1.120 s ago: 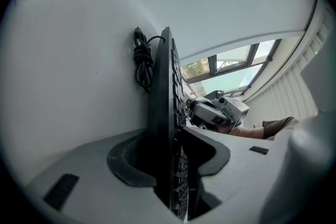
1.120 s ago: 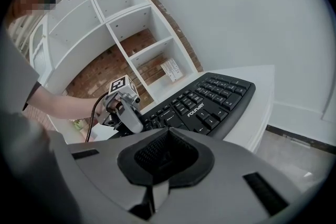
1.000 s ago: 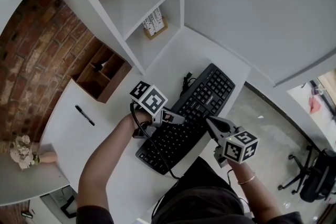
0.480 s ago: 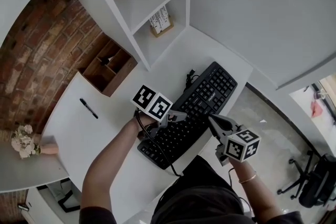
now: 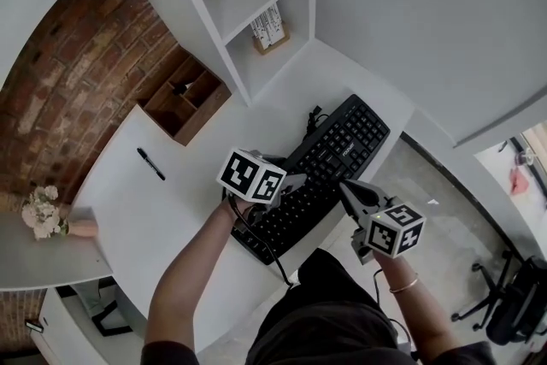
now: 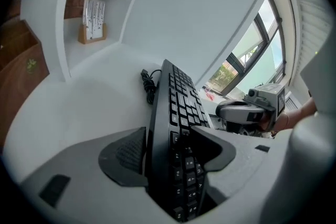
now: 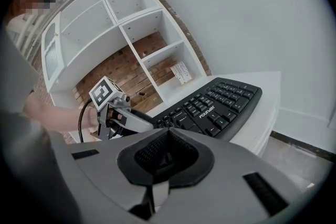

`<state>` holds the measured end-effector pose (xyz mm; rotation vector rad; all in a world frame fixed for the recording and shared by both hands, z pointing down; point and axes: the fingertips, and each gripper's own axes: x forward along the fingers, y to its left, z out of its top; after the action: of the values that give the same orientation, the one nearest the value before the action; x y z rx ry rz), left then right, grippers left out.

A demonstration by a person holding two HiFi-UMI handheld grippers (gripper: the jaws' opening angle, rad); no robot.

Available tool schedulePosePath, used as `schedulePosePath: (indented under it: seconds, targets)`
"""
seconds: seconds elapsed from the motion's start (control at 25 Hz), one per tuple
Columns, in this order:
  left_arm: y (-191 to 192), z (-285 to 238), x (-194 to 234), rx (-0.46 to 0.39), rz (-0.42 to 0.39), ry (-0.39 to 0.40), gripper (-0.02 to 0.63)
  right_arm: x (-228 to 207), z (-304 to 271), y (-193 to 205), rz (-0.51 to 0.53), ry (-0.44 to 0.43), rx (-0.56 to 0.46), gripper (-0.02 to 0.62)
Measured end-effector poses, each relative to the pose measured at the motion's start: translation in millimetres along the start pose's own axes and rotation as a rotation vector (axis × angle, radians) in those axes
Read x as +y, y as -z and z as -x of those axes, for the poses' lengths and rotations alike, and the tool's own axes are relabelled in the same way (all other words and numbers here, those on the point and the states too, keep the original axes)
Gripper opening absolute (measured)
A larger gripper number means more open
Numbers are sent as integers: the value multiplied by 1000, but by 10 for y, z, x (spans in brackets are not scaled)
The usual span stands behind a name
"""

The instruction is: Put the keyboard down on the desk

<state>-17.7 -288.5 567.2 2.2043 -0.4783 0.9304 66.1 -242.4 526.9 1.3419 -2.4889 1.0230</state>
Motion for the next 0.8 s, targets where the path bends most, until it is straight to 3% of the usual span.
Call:
schedulePosePath:
  seconds: [0.2,0.44,0.6,0.8]
  targets:
    - [-88,245,176,-129,-14,-181,244,40,43,-32,19,-5,-14,5]
    - [-172,799,123,-370,29,-285,215,128,150,-6,43,-16,-23,5]
    - [-58,1224,-29,-511,21,-425,77,269,218,21,68,-39,-32,5]
    - [247,1620,-291,-619,60,-538,37,536,300,35,115,-92,-37,5]
